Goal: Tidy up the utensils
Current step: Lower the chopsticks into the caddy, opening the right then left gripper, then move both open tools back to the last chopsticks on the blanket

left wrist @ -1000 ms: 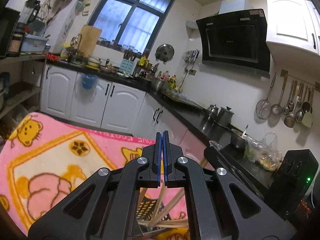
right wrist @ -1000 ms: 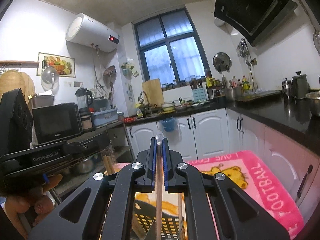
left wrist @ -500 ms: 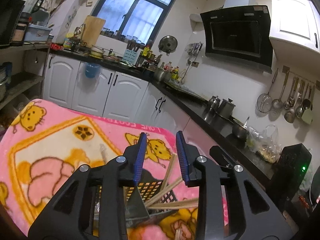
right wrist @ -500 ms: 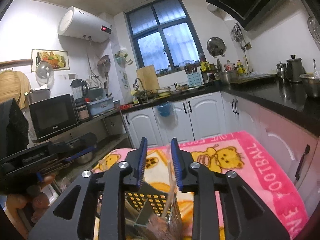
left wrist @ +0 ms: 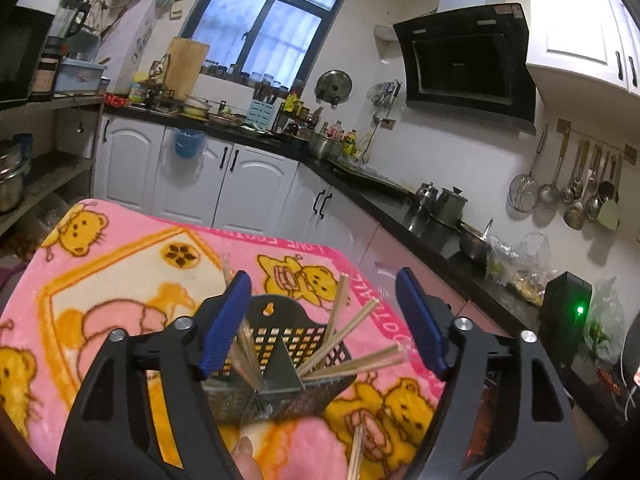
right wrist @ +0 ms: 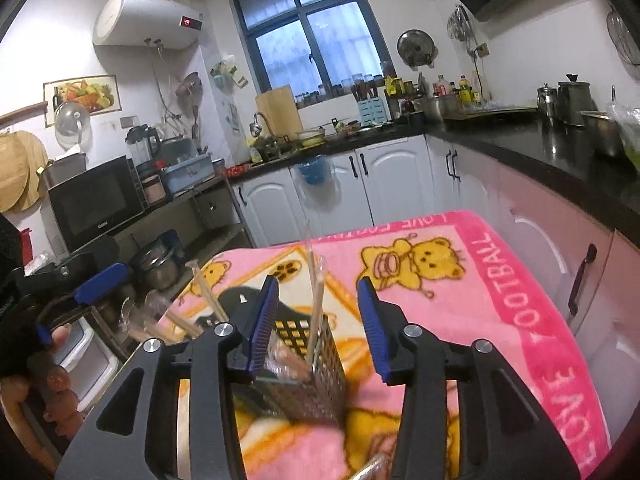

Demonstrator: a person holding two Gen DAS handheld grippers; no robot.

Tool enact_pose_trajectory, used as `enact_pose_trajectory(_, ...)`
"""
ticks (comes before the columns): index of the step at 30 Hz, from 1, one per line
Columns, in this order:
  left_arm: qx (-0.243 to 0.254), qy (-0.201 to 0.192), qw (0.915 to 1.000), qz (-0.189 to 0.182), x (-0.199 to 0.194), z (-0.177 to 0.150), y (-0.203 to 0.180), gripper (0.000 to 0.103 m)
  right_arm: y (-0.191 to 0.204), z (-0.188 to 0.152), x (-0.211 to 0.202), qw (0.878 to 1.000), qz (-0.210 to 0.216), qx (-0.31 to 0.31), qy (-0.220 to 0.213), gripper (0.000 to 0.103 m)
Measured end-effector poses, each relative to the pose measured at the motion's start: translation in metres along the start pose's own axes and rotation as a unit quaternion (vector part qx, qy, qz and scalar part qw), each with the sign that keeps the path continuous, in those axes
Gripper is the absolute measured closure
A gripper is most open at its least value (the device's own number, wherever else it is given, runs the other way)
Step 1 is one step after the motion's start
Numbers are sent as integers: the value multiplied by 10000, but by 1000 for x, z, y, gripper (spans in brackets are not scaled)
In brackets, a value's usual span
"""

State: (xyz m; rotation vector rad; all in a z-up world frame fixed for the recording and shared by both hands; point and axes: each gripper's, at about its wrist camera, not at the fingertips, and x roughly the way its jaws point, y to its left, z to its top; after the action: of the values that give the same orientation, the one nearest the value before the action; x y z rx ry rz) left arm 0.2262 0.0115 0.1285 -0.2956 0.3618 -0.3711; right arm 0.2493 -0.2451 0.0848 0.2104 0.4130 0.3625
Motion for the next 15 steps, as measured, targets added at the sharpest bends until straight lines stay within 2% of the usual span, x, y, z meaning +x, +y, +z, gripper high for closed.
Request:
enact_pose_trajectory(11,-12,65,9997,225,-24,-25,5,13,0,-20,-21,9999,78,28,125,54)
enact_pose_trajectory(15,-66,172,9993,313,-27,-36,10,11,3,-29,-27,9998,93,-8,199,50)
